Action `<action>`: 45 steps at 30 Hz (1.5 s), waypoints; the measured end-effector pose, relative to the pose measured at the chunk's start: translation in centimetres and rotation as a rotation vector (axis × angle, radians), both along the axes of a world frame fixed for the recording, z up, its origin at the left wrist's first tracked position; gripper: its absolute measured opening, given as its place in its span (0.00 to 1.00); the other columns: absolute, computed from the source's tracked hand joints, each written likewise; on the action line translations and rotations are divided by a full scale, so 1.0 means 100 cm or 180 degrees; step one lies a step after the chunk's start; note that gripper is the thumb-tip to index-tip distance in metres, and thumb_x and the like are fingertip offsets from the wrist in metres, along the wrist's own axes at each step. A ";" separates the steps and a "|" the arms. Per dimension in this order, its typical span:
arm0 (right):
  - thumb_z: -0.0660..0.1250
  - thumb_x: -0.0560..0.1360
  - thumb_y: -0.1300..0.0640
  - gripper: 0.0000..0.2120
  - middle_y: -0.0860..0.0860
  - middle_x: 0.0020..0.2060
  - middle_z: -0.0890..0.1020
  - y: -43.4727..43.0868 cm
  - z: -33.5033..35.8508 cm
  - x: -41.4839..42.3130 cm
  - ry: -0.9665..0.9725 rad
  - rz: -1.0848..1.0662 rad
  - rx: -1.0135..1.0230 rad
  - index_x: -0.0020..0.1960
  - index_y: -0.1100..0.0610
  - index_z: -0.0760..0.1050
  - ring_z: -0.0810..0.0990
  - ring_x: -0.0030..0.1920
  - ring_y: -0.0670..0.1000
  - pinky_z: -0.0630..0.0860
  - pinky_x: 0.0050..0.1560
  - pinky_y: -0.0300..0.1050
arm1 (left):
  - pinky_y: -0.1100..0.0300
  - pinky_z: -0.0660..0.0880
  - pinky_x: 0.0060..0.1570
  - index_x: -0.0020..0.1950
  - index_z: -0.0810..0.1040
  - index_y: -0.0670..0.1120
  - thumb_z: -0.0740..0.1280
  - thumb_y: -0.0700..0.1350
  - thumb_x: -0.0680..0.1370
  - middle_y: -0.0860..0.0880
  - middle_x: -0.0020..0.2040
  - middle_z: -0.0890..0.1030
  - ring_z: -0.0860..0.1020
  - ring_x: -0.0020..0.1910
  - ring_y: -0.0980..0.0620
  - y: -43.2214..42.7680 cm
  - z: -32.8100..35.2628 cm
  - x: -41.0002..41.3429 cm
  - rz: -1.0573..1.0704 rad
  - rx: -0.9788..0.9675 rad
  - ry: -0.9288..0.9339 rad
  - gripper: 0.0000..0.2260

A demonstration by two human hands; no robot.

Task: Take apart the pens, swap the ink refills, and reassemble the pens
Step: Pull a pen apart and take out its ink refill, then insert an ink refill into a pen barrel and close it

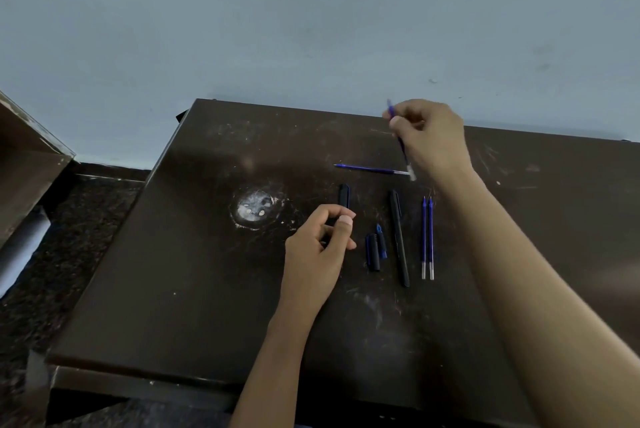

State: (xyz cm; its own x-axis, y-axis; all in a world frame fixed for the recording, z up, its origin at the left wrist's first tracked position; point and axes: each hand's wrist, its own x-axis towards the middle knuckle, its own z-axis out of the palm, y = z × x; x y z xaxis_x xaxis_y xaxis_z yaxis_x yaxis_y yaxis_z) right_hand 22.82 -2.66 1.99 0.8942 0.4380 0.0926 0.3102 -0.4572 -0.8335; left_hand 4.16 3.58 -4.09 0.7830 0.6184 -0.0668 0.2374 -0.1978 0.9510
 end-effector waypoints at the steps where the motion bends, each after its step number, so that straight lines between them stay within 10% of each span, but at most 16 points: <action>1: 0.64 0.76 0.63 0.10 0.54 0.46 0.84 0.006 -0.003 0.009 -0.0211 0.0261 -0.0467 0.51 0.57 0.83 0.78 0.46 0.48 0.72 0.48 0.37 | 0.73 0.70 0.33 0.51 0.79 0.52 0.62 0.47 0.81 0.52 0.32 0.80 0.78 0.33 0.59 0.000 0.000 0.000 0.0001 0.0006 -0.0001 0.06; 8: 0.66 0.74 0.62 0.09 0.58 0.54 0.81 0.033 -0.048 0.027 -0.0504 0.1012 -0.1829 0.52 0.54 0.81 0.79 0.54 0.60 0.76 0.57 0.55 | 0.72 0.66 0.27 0.51 0.79 0.52 0.62 0.47 0.81 0.52 0.32 0.80 0.72 0.25 0.64 0.002 -0.001 0.001 0.0042 -0.0032 -0.0025 0.06; 22: 0.66 0.74 0.59 0.07 0.58 0.50 0.82 0.040 -0.064 0.022 -0.0483 0.0996 -0.1620 0.48 0.52 0.82 0.80 0.52 0.60 0.77 0.57 0.56 | 0.73 0.66 0.27 0.51 0.79 0.52 0.63 0.46 0.81 0.52 0.32 0.79 0.72 0.25 0.63 0.001 -0.001 0.002 0.0067 -0.0131 -0.0035 0.06; 29: 0.65 0.76 0.58 0.07 0.54 0.47 0.84 0.000 -0.038 -0.001 -0.0378 -0.0397 -0.0908 0.50 0.55 0.82 0.82 0.48 0.56 0.78 0.53 0.51 | 0.74 0.67 0.27 0.53 0.79 0.51 0.62 0.46 0.81 0.52 0.33 0.79 0.72 0.26 0.64 0.000 0.001 0.002 0.0108 -0.0133 0.0001 0.07; 45: 0.69 0.75 0.52 0.18 0.60 0.54 0.79 -0.060 -0.043 -0.050 0.1058 -0.1195 -0.2387 0.57 0.62 0.73 0.78 0.53 0.63 0.70 0.45 0.50 | 0.76 0.68 0.31 0.52 0.80 0.50 0.62 0.45 0.81 0.55 0.37 0.81 0.75 0.31 0.68 0.000 0.001 0.003 0.0135 -0.0002 0.0108 0.07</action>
State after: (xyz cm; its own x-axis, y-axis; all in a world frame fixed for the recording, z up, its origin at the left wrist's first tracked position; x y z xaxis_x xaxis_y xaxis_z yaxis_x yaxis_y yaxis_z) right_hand 17.85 -8.63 -2.35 0.9202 -0.0471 -0.3886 -0.1728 -0.9396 -0.2955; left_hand 4.44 3.54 -4.03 0.7535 0.6509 -0.0933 0.2777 -0.1864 0.9424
